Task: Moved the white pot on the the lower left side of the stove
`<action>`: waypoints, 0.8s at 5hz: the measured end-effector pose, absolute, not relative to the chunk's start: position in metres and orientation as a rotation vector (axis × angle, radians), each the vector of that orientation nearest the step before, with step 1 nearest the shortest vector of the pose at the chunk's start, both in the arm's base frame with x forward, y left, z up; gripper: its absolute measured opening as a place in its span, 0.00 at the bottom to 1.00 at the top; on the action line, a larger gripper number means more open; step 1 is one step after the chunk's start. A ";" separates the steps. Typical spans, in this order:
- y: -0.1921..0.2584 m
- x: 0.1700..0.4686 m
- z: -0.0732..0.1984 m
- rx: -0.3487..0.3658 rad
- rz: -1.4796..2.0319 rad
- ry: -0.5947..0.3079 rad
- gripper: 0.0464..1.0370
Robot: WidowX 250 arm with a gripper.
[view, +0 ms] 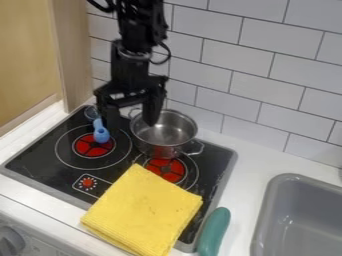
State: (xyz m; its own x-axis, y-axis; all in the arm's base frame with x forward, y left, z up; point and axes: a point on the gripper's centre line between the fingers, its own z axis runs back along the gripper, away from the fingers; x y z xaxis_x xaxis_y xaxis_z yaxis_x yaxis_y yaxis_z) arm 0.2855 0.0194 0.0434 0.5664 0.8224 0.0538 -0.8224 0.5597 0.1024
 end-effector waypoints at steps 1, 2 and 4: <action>0.015 0.286 0.027 0.115 0.981 0.043 0.96; 0.011 0.290 0.013 0.072 0.984 0.065 0.96; 0.007 0.304 0.001 -0.035 0.970 0.009 0.93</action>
State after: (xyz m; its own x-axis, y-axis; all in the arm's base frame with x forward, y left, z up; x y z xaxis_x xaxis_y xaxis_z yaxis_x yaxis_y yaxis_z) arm 0.3041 0.0072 0.0010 0.5650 0.8248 -0.0232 -0.8251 0.5645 -0.0257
